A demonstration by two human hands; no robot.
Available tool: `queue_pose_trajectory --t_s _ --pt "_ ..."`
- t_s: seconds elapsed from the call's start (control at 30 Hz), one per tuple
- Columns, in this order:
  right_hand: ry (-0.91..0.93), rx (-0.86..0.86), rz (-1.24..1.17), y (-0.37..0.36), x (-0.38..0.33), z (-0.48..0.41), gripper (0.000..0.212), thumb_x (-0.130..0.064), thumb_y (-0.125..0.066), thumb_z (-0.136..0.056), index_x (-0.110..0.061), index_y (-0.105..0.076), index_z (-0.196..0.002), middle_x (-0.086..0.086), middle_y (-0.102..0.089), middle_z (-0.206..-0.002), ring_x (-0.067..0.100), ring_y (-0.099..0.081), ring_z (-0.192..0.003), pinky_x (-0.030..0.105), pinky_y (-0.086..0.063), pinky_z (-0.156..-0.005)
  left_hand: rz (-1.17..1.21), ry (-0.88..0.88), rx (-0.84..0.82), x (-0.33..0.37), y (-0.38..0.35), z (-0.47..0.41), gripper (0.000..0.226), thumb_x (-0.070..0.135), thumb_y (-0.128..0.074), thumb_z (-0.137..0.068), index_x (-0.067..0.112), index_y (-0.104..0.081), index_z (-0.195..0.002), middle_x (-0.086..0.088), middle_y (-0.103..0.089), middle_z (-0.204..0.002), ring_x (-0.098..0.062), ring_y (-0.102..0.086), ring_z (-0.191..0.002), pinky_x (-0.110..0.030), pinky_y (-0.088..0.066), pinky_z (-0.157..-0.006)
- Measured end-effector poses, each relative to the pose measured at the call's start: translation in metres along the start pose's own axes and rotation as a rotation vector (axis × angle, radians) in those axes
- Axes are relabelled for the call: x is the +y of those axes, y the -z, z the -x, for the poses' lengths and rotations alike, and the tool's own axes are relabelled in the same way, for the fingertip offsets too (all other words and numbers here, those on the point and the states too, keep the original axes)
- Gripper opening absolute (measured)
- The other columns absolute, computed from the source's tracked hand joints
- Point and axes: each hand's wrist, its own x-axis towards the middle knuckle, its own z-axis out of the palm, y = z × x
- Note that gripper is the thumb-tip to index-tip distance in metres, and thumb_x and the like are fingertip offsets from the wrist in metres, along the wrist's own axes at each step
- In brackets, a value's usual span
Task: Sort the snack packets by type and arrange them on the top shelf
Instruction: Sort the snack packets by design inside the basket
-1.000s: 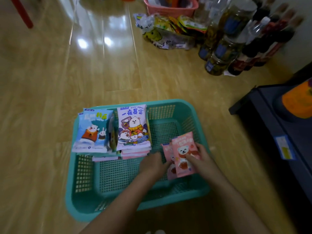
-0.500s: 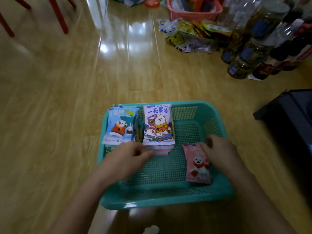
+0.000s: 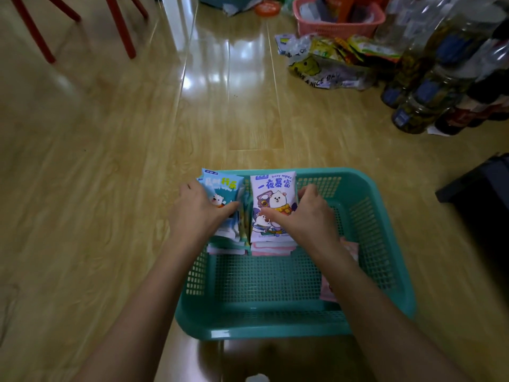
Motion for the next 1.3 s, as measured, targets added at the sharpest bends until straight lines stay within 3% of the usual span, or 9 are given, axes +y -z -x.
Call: queue_pose_trajectory --t_s 0.23,0.43,0.6,0.7,0.83,0.97,1.1,1.2,1.3 --pt "0.044 0.053 -0.029 0.003 0.004 -0.002 0.06 -0.055 -0.075 -0.064 -0.01 -0.05 -0.096 0.007 -0.066 -0.097 0.027 -0.062 -0.09 0.034 -0.044 -0.07 0.223 0.108 -0.066 -0.004 0.002 -0.006 0.069 0.044 -0.083 -0.059 0.01 -0.049 -0.109 -0.006 -0.065 -0.1 -0.028 -0.062 -0.093 -0.041 -0.051 -0.079" --pt "0.022 0.065 -0.039 0.005 0.008 -0.002 0.057 -0.054 -0.069 -0.072 -0.009 -0.05 -0.1 0.007 -0.058 -0.101 0.026 -0.057 -0.093 0.032 -0.041 -0.072 0.436 0.124 -0.13 -0.013 0.011 -0.013 0.05 0.028 -0.087 -0.059 0.014 -0.052 -0.092 -0.005 -0.065 -0.087 -0.022 -0.061 -0.074 -0.039 -0.051 -0.067" --pt "0.025 0.103 0.004 0.007 0.007 0.003 0.049 -0.053 -0.056 -0.084 -0.008 -0.047 -0.1 0.009 -0.06 -0.099 0.03 -0.057 -0.092 0.034 -0.04 -0.07 0.695 0.065 -0.19 -0.015 0.025 0.013 0.037 0.017 -0.079 -0.071 0.014 -0.05 -0.093 0.004 -0.063 -0.074 0.0 -0.058 -0.049 -0.014 -0.043 -0.041" --pt "0.01 0.1 -0.114 0.012 0.006 0.005 0.042 -0.046 -0.056 -0.087 -0.007 -0.046 -0.1 0.01 -0.063 -0.097 0.031 -0.059 -0.089 0.037 -0.043 -0.071 0.823 0.081 -0.257 -0.018 0.031 0.036 0.024 0.013 -0.071 -0.08 0.017 -0.049 -0.088 0.0 -0.064 -0.072 0.002 -0.055 -0.04 -0.013 -0.041 -0.037" --pt "-0.01 0.125 -0.345 0.024 0.011 0.015 0.038 -0.039 -0.059 -0.087 -0.006 -0.049 -0.103 0.003 -0.063 -0.091 0.026 -0.062 -0.088 0.034 -0.046 -0.072 0.925 0.122 -0.339 -0.032 0.026 0.064 0.023 0.01 -0.063 -0.085 0.006 -0.053 -0.106 -0.007 -0.069 -0.089 0.001 -0.062 -0.055 -0.012 -0.047 -0.049" --pt "-0.035 0.057 -0.587 0.04 0.03 0.039 0.031 -0.032 -0.059 -0.088 -0.008 -0.051 -0.105 0.001 -0.066 -0.095 0.02 -0.066 -0.09 0.039 -0.053 -0.079 0.871 0.198 -0.457 -0.049 0.014 0.084 0.02 0.004 -0.053 -0.089 0.003 -0.053 -0.109 -0.001 -0.067 -0.085 -0.001 -0.063 -0.059 -0.013 -0.049 -0.054" --pt "-0.099 -0.068 -0.78 0.045 0.057 0.064 0.018 -0.025 -0.058 -0.089 -0.015 -0.055 -0.103 0.007 -0.068 -0.103 0.02 -0.068 -0.091 0.039 -0.055 -0.08 0.797 0.26 -0.591 -0.064 0.001 0.098 0.023 0.007 -0.052 -0.091 0.004 -0.051 -0.114 -0.011 -0.068 -0.105 -0.02 -0.065 -0.084 -0.031 -0.052 -0.077" --pt "-0.163 0.002 -0.821 0.047 0.076 0.066 0.004 -0.018 -0.053 -0.092 -0.019 -0.053 -0.096 0.0 -0.066 -0.094 0.005 -0.067 -0.075 0.019 -0.054 -0.063 0.762 0.306 -0.643 -0.069 -0.011 0.099 0.025 0.009 -0.055 -0.091 0.006 -0.05 -0.115 -0.012 -0.068 -0.108 -0.026 -0.067 -0.088 -0.041 -0.054 -0.084" --pt "-0.254 0.077 -0.819 0.051 0.09 0.056 0.008 -0.016 -0.05 -0.094 -0.013 -0.049 -0.101 0.005 -0.062 -0.096 0.009 -0.062 -0.077 0.018 -0.049 -0.055 0.721 0.328 -0.641 -0.069 -0.026 0.094 0.019 0.006 -0.057 -0.09 0.007 -0.05 -0.107 -0.011 -0.065 -0.108 -0.018 -0.065 -0.08 -0.029 -0.056 -0.072"
